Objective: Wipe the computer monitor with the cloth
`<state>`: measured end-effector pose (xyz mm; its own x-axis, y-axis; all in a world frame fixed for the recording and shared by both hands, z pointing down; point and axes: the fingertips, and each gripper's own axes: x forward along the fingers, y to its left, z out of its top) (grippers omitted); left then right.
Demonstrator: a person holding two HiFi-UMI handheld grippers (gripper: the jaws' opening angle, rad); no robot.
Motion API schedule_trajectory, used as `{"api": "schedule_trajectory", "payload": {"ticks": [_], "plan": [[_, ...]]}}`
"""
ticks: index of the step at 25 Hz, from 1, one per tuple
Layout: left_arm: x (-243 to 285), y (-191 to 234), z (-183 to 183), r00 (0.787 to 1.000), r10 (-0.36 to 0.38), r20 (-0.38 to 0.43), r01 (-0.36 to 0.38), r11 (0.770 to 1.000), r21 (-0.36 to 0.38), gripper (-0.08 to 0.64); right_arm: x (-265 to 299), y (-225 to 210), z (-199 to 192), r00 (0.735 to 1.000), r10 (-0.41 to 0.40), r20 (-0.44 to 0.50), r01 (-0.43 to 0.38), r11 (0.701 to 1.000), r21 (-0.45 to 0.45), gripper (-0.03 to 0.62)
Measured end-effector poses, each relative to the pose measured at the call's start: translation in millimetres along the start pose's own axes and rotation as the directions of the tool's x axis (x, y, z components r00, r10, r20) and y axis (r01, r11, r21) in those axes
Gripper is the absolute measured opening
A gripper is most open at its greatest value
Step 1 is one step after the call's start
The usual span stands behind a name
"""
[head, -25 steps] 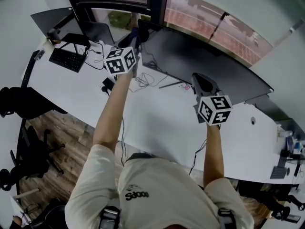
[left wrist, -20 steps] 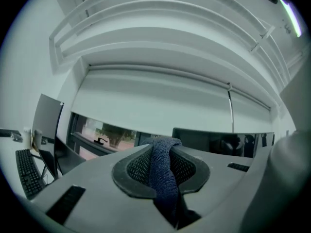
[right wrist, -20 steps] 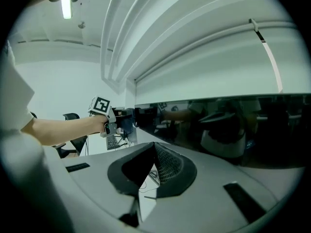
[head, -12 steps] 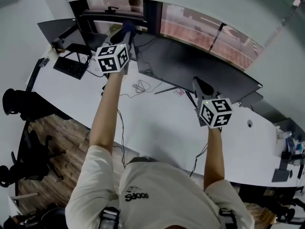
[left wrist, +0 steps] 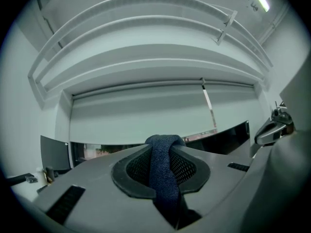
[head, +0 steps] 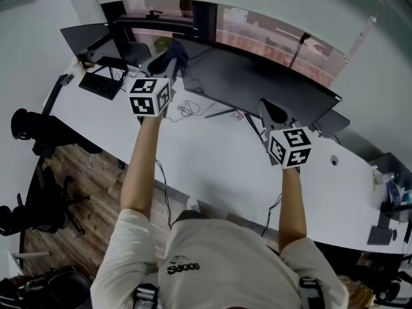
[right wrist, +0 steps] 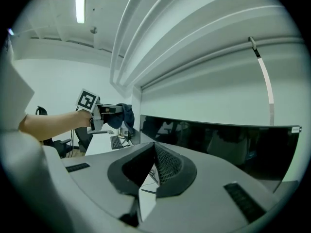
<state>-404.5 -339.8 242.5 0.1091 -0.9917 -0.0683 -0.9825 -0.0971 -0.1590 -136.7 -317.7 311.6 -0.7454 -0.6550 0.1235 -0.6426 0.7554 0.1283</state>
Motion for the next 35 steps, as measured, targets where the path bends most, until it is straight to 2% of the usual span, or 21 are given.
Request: {"api": "schedule_trajectory", "payload": {"ticks": [10, 14, 19, 22, 27, 35], "plan": [[-86, -112, -33, 0.993, -0.064, -0.1, 0.071, 0.996, 0.06, 0.075, -60, 15, -11, 0.999, 0.048, -0.007, -0.048, 0.995, -0.092, -0.003], [-117, -151, -37, 0.993, -0.061, -0.101, 0.07, 0.993, 0.093, 0.075, -82, 18, -25, 0.997, 0.062, -0.037, -0.065, 0.993, -0.102, -0.003], [-149, -192, -37, 0.993, -0.074, -0.094, 0.085, 0.989, 0.124, 0.077, -107, 19, -33, 0.996, 0.083, -0.03, -0.086, 0.991, -0.103, -0.003], [-164, -209, -38, 0.992, -0.081, -0.094, 0.09, 0.99, 0.104, 0.076, -118, 22, -34, 0.994, 0.104, -0.017, -0.105, 0.989, -0.104, -0.003], [-184, -230, -36, 0.991, -0.1, -0.086, 0.11, 0.986, 0.124, 0.077, -131, 33, -30, 0.99, 0.139, 0.012, -0.137, 0.982, -0.129, -0.003], [-201, -237, -33, 0.993, -0.077, -0.084, 0.089, 0.985, 0.147, 0.075, -143, 47, -27, 0.976, 0.216, 0.024, -0.211, 0.969, -0.13, -0.003]]}}
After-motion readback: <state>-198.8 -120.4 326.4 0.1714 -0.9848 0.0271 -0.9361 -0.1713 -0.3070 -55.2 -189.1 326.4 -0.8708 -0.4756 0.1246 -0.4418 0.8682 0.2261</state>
